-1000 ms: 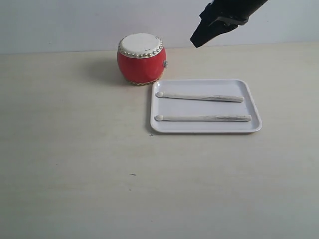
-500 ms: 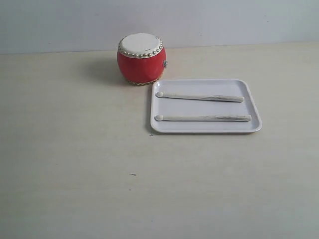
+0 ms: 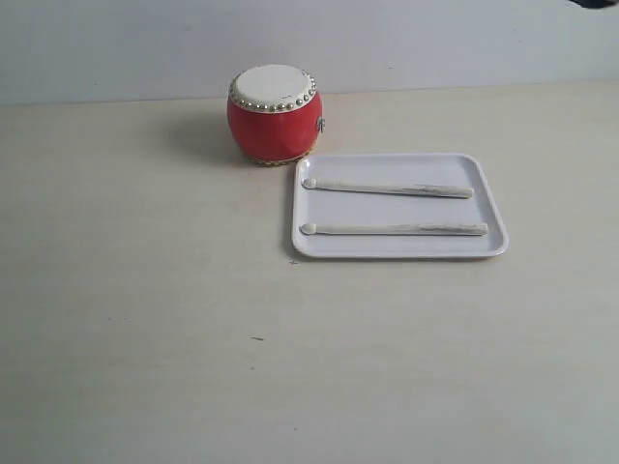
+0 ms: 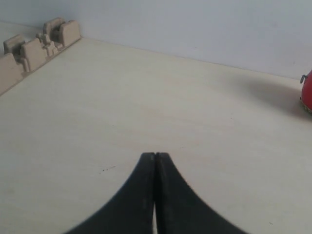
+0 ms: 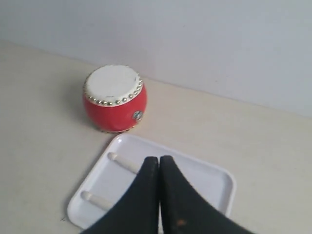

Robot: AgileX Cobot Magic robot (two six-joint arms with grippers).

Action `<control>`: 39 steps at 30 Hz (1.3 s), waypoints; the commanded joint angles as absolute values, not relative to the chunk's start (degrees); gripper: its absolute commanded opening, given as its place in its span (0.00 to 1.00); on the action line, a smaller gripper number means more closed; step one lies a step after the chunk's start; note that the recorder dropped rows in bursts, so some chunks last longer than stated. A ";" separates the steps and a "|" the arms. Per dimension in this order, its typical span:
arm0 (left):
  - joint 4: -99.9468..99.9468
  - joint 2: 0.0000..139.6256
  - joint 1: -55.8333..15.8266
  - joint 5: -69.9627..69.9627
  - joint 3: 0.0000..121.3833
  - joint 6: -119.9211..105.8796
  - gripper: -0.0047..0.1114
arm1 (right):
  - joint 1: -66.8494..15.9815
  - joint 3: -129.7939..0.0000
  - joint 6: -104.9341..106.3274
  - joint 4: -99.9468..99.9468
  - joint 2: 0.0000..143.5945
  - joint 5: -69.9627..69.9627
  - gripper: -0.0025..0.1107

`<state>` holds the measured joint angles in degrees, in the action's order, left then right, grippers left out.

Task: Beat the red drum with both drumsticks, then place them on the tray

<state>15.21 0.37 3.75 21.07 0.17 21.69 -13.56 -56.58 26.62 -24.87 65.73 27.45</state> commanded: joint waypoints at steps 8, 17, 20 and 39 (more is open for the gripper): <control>14.72 0.00 3.91 21.20 0.00 21.56 0.04 | -9.18 -18.36 25.57 -22.74 19.89 6.83 0.02; 14.72 0.00 3.91 21.20 0.00 21.56 0.04 | -6.51 -12.10 25.30 -22.63 0.28 5.66 0.02; 14.72 0.00 3.91 21.20 0.00 21.56 0.04 | -6.51 -12.10 25.41 -21.86 0.00 6.04 0.02; 14.72 0.00 3.91 21.20 0.00 21.44 0.04 | -4.72 0.00 1.76 0.80 0.00 6.66 0.02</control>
<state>15.21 0.37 3.75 21.07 0.17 21.64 -4.95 -0.61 3.06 -0.40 0.29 6.47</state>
